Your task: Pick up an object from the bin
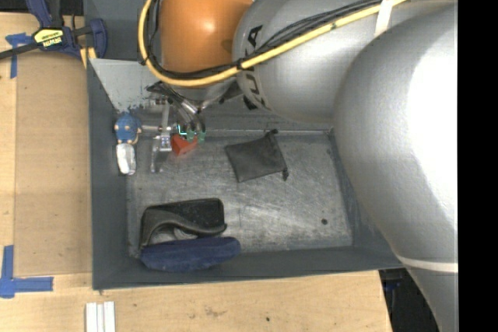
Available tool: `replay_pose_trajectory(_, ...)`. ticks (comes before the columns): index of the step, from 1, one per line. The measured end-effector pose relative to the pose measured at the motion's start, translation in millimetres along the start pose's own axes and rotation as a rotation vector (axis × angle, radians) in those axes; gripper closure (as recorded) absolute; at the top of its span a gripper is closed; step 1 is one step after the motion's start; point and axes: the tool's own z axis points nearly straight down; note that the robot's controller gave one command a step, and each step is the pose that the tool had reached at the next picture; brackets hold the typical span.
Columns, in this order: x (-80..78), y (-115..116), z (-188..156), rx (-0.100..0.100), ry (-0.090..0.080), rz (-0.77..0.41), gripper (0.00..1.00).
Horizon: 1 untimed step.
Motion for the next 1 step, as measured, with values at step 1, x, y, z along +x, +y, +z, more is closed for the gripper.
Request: replay_pose_trajectory(1,-18.1,-54.2,93.8,-0.004,-0.011,-0.222,0.0)
